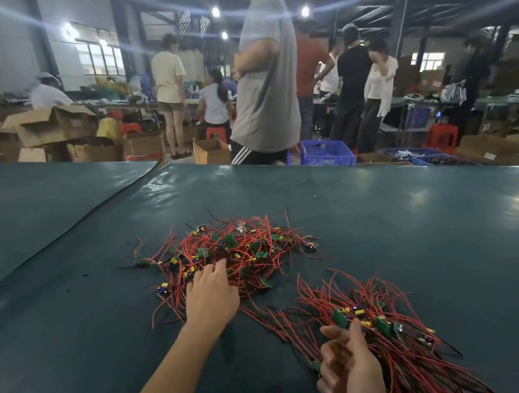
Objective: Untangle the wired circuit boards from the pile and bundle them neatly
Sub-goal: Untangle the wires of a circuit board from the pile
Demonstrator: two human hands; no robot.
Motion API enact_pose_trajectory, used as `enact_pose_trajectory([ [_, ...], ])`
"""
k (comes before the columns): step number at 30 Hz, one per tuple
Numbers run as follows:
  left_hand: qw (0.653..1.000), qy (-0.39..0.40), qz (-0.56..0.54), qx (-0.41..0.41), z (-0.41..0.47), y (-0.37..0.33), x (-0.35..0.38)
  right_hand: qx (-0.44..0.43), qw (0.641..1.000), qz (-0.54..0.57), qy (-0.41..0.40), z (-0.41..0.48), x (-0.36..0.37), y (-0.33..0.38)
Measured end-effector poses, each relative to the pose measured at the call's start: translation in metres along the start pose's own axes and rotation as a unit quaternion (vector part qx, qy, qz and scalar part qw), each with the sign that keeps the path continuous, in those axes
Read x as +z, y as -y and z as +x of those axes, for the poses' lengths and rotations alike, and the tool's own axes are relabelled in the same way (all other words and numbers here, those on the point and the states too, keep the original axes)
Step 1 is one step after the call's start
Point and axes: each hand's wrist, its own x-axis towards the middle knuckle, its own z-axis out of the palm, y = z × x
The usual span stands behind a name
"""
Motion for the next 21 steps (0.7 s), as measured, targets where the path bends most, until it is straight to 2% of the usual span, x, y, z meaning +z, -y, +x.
enact_pose_trajectory([
  [4, 0.999, -0.039, 0.000, 0.025, 0.000, 0.006, 0.002, 0.019, 1.000, -0.011, -0.003, 0.003, 0.001, 0.001],
  [9, 0.987, -0.121, -0.086, 0.059, -0.012, 0.011, -0.001, 0.003, 1.000, -0.025, -0.009, 0.002, 0.001, -0.001],
  [14, 0.936, -0.239, -0.185, 0.178, -0.040, 0.001, -0.013, -0.019, 0.999, -0.044, -0.003, -0.001, 0.002, -0.002],
  [17, 0.898, -0.258, -0.253, 0.251, -0.059, -0.005, -0.014, -0.036, 0.997, -0.065, -0.001, -0.004, 0.003, -0.005],
  [21, 0.868, -0.285, -0.260, 0.313, -0.087, -0.013, 0.001, -0.079, 0.988, -0.132, 0.006, -0.009, 0.004, -0.010],
])
